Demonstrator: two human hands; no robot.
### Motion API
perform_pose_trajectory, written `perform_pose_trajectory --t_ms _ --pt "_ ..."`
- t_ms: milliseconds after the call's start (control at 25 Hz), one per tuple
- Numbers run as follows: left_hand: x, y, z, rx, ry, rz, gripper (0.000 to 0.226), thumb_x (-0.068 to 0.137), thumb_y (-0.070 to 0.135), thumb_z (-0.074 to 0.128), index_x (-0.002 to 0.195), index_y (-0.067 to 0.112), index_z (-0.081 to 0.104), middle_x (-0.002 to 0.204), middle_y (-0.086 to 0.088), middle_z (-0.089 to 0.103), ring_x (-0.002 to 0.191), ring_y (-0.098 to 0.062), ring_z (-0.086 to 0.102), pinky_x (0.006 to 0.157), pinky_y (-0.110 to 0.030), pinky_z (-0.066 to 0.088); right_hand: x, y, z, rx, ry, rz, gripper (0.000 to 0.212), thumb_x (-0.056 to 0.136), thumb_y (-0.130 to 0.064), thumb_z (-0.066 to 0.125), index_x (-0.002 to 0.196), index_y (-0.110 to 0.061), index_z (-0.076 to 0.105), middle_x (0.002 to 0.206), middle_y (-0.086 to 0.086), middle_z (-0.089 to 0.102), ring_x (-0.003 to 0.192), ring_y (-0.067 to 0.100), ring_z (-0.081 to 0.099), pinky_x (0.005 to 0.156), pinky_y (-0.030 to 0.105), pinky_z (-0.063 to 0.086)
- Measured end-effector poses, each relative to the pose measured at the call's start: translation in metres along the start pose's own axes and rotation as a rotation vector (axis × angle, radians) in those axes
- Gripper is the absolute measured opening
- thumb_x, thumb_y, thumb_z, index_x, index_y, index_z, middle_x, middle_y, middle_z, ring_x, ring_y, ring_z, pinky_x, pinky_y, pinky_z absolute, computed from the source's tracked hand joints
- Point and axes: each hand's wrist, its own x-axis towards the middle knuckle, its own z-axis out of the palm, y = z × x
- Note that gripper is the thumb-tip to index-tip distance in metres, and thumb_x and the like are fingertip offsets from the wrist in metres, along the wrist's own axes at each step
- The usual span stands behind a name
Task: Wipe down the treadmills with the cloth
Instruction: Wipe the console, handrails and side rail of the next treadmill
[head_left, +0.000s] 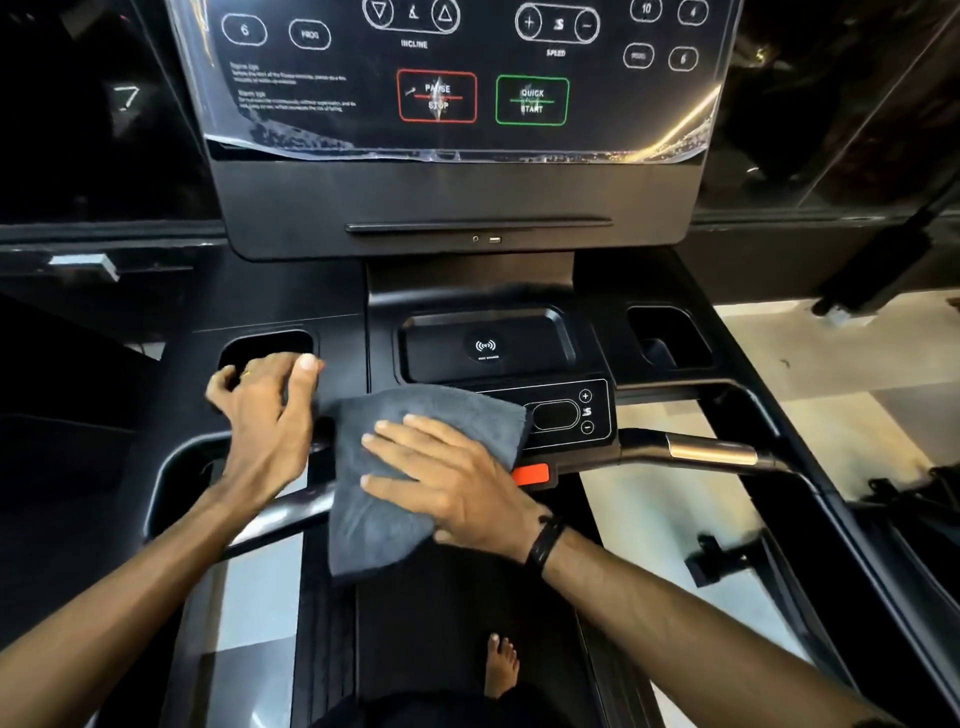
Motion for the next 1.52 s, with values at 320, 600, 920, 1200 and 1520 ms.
perform_pose_trajectory --t_ms 320,600,920,1200,1520 --pt "0.013 0.030 0.030 -0.058 -0.059 0.073 0.057 0.100 0.049 0.023 0.097 0.014 0.068 0.095 0.002 0.067 0.100 -0.007 0.051 0.102 -0.029 0.012 -0.060 0.044 -0.021 0.255 0.080 0.062 0.067 0.067 0.007 0.077 0.132 -0.003 0.064 0.146 0.014 0.054 0.142 0.025 0.045 0.118 0.048 0.035" --pt "0.010 0.042 0.057 -0.078 -0.135 0.093 0.062 0.099 0.053 0.020 0.098 0.013 0.067 0.090 0.001 0.066 0.098 -0.006 0.051 0.108 -0.030 0.007 -0.145 0.085 -0.048 0.075 0.267 0.270 0.060 0.078 -0.005 0.084 0.132 -0.005 0.061 0.145 0.014 0.053 0.141 0.027 0.047 0.118 0.048 0.035" --pt "0.009 0.041 0.063 -0.085 -0.159 0.144 0.056 0.101 0.047 0.022 0.098 0.013 0.067 0.091 0.004 0.065 0.101 -0.009 0.053 0.108 -0.022 0.002 -0.158 0.085 -0.061 0.212 0.519 0.544 0.060 0.080 -0.006 0.076 0.137 -0.002 0.055 0.142 0.017 0.057 0.134 0.030 0.054 0.109 0.056 0.044" --pt "0.004 0.019 0.040 -0.035 -0.089 0.089 0.057 0.100 0.046 0.021 0.094 0.010 0.065 0.089 -0.003 0.065 0.098 -0.013 0.053 0.108 -0.024 0.006 -0.044 0.086 -0.091 0.277 0.702 0.463 0.055 0.075 0.007 0.074 0.128 -0.004 0.063 0.127 0.015 0.067 0.116 0.032 0.066 0.093 0.061 0.051" --pt "-0.005 -0.067 -0.050 0.073 0.168 -0.160 0.052 0.100 0.043 0.023 0.102 0.015 0.067 0.099 0.008 0.064 0.103 -0.015 0.056 0.109 -0.041 0.013 0.138 0.059 -0.046 0.384 0.066 0.478 0.059 0.078 -0.004 0.056 0.133 -0.023 0.065 0.124 0.009 0.070 0.122 0.028 0.062 0.105 0.040 0.049"
